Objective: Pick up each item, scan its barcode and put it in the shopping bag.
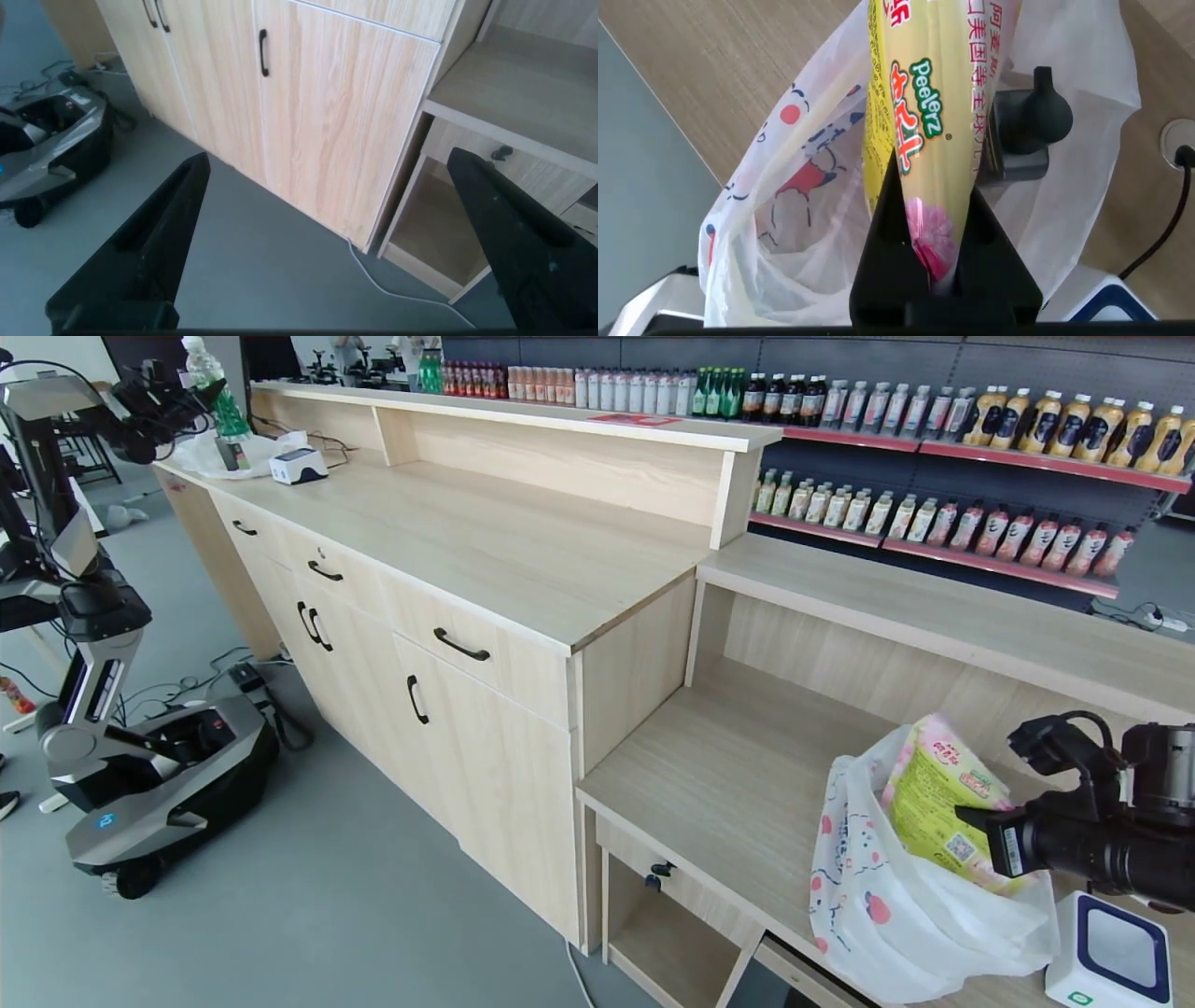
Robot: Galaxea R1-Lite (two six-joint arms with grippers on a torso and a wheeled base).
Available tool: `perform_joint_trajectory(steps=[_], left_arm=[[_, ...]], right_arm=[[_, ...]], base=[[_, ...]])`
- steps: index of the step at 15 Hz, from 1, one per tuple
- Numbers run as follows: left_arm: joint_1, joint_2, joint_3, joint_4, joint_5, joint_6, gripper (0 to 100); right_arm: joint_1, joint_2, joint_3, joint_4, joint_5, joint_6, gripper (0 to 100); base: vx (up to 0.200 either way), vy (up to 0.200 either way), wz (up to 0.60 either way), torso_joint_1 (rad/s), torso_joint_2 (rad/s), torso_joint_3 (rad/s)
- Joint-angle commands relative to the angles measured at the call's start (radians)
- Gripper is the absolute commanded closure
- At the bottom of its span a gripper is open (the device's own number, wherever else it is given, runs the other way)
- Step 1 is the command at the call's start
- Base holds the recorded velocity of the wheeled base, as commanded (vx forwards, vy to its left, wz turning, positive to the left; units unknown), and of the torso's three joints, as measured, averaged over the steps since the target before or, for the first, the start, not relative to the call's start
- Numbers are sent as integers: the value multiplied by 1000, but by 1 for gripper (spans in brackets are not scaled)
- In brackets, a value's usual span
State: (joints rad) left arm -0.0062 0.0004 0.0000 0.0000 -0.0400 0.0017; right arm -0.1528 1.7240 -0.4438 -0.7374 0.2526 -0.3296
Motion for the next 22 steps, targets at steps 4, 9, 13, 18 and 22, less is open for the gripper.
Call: perform_joint_trajectory(steps=[4,9,13,18,22], left_arm=[[0,1,0,0,0,0,0],[0,1,0,0,0,0,0],[0,1,0,0,0,0,0],[0,1,0,0,0,0,0],[0,1,0,0,0,0,0]], right_arm=[[21,108,-4,-60,22,-2,100],[21,143,-1,-105,68,-2,100],[19,135,1,-105,68,-2,0],[19,5,-4,-103,88,-2,0],[19,-311,1,-54,90,-8,0]], base=[[0,0,0,0,0,0],[0,0,0,0,0,0],[0,0,0,0,0,0],[0,0,0,0,0,0],[0,0,0,0,0,0]])
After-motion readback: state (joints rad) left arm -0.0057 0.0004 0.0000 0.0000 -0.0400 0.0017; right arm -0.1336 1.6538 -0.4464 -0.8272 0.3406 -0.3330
